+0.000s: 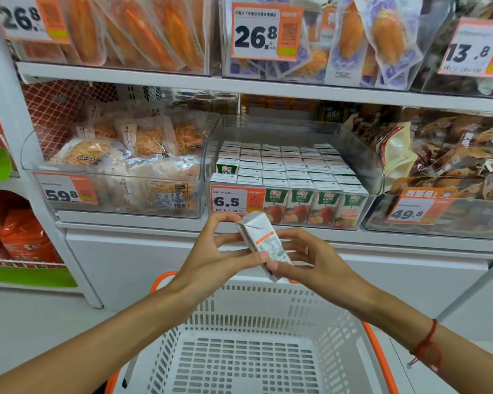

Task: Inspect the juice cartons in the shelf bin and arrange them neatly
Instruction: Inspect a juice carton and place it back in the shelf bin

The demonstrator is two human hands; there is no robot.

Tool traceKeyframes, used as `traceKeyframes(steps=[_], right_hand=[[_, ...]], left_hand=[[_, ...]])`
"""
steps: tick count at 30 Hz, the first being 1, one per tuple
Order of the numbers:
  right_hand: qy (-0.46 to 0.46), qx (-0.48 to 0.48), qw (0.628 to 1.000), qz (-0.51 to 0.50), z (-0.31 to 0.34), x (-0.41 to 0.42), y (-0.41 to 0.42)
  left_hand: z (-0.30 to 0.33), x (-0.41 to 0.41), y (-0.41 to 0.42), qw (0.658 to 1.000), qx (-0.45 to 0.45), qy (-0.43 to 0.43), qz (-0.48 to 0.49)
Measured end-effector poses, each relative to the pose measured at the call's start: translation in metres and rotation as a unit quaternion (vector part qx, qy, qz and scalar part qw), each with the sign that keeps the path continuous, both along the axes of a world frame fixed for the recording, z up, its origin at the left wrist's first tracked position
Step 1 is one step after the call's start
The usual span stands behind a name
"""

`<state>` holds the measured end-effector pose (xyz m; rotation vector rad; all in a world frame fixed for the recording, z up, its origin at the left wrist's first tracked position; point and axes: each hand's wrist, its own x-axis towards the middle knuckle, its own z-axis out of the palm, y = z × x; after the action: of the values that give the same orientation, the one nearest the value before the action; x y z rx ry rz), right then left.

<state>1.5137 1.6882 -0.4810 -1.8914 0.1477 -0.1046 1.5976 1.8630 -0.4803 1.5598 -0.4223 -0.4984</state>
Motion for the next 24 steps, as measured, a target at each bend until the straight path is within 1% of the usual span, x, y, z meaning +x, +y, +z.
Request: traceKeyframes(steps=[1,2,4,6,8,9,10,12,15,18,19,21,23,24], right_hand=[[-0.026,-0.037,0.999,-0.027,-0.001,0.000,0.001],[-0.057,-0.096,0.992,-0.056,-0.002,0.000,0.001],[-0.127,-0.243,0.957,-0.092,-0.003,-0.001,0.004],[-0.170,-0.347,0.917,-0.096,-0.002,-0.002,0.005],[-0.191,-0.386,0.899,-0.084,-0.001,-0.002,0.006],[-0.203,-0.399,0.891,-0.080,-0.002,-0.001,0.007],[-0.216,-0.412,0.882,-0.077,-0.002,0.000,0.008],[-0.234,-0.420,0.874,-0.068,-0.002,0.003,0.008],[-0.254,-0.413,0.873,-0.052,0.003,0.018,0.006],[-0.274,-0.413,0.868,-0.030,0.016,0.050,-0.003],[-0.271,-0.413,0.869,-0.016,0.020,0.062,-0.007],[-0.240,-0.435,0.868,0.002,0.027,0.087,-0.021],[-0.186,-0.500,0.846,0.002,0.027,0.107,-0.041],[-0.156,-0.536,0.829,0.000,0.026,0.113,-0.052]], left_hand=[[0.000,0.000,-0.001,1.000,0.000,0.006,0.000],[0.001,0.000,-0.002,1.000,0.006,0.014,0.001],[0.003,0.001,-0.002,0.999,0.017,0.048,-0.005],[0.005,0.003,-0.001,0.993,-0.008,0.111,-0.034],[0.007,0.006,0.003,0.985,-0.034,0.163,-0.050],[0.007,0.008,0.005,0.983,-0.039,0.175,-0.047],[0.007,0.010,0.007,0.983,-0.035,0.174,-0.041],[0.007,0.017,0.011,0.989,-0.012,0.145,-0.039],[0.015,0.029,0.015,0.996,0.025,0.069,-0.041],[0.034,0.051,0.012,0.998,0.037,-0.045,-0.011],[0.042,0.060,0.009,0.995,0.036,-0.096,0.008],[0.059,0.080,0.004,0.973,0.050,-0.222,0.051],[0.071,0.102,-0.003,0.934,0.080,-0.339,0.082],[0.076,0.112,-0.006,0.907,0.107,-0.397,0.091]])
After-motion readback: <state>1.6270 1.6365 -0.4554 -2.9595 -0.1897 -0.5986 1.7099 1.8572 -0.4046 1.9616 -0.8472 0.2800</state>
